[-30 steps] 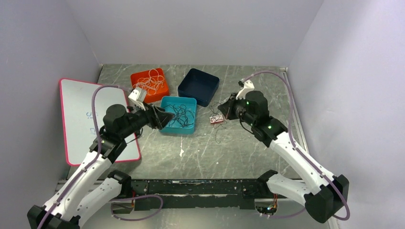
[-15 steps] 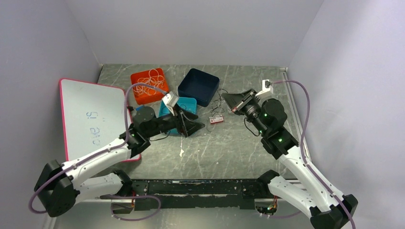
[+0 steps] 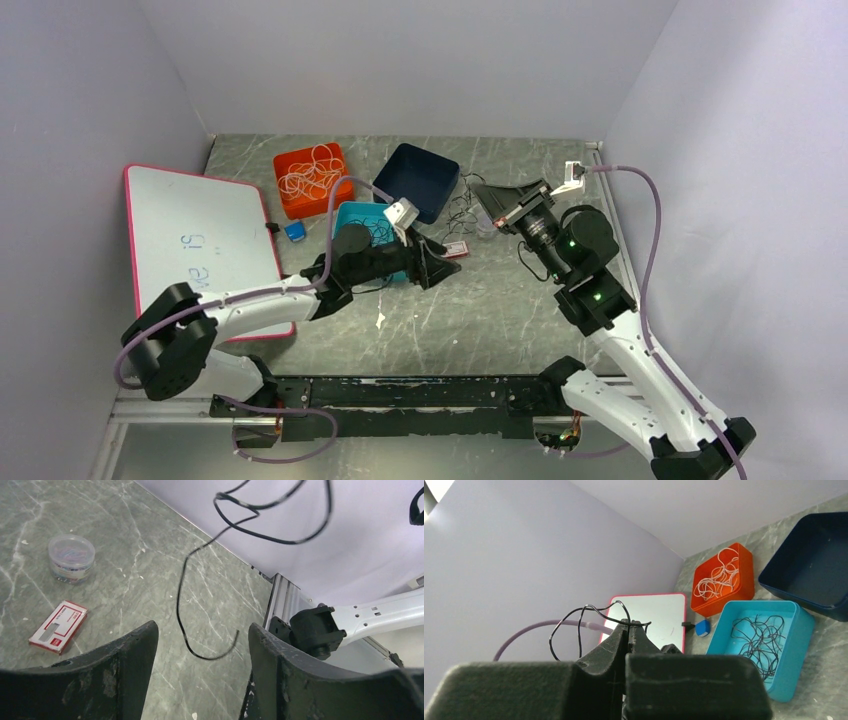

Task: Untangle the cables

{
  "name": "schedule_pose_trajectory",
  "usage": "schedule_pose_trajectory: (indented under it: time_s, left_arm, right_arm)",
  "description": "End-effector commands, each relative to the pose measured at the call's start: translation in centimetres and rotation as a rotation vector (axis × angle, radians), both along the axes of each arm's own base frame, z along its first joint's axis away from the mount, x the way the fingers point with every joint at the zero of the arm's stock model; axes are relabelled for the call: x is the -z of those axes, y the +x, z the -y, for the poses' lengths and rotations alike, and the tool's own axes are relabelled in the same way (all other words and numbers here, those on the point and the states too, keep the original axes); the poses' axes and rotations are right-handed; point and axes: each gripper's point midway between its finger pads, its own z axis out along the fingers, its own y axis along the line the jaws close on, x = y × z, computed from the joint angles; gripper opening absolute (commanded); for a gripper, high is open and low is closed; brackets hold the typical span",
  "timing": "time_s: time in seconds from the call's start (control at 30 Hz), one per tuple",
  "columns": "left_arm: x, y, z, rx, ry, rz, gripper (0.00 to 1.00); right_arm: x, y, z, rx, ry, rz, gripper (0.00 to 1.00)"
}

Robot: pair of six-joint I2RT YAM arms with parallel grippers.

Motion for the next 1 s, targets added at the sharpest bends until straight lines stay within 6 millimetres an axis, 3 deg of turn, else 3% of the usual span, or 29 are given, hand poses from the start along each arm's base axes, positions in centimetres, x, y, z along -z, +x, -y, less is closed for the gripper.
schedule_pose_trajectory:
  time_s: [0.0,0.23,0.43,0.53,0.63,0.77,0.97]
  left_arm:
    - [-3.5,0.2,1.7,0.026,-0.101,0.085,0.68]
    - [-3.5,0.9,2.2,0.007,-0.145,0.065,0.47]
    - [-3.4,1.0,2.0,-0.009,-0.151,0.055,0.08]
    - [-2.4,1.1,1.3,-0.041,-0.113,0.036,0.07]
    - [0.5,1.1,-0.3,-0.100,-0.045,-0.025,0.07]
    - [3.8,0.2,-2.7,-0.155,-0.010,-0.121,0.07]
    - [6.6,-0.3,-6.8,-0.300,0.034,-0.224,0.07]
  right_arm:
    - [-2.5,-0.7,0.6,0.002,0.051,0.051,0.00]
    - [-2.8,-1.1,0.4,-0.018,0.049,0.054,0.00]
    - [-2.9,-1.2,0.8,-0.001,0.024,0.065,0.00]
    - [-3.2,-1.2,1.4,0.028,-0.008,0.082,0.00]
    - [-4.8,-1.0,2.8,0.104,-0.062,0.127,0.00]
    - [-8.5,-0.9,5.5,0.241,-0.189,0.229,0.00]
    - [-10.3,-0.8,10.0,0.458,-0.402,0.295,0.00]
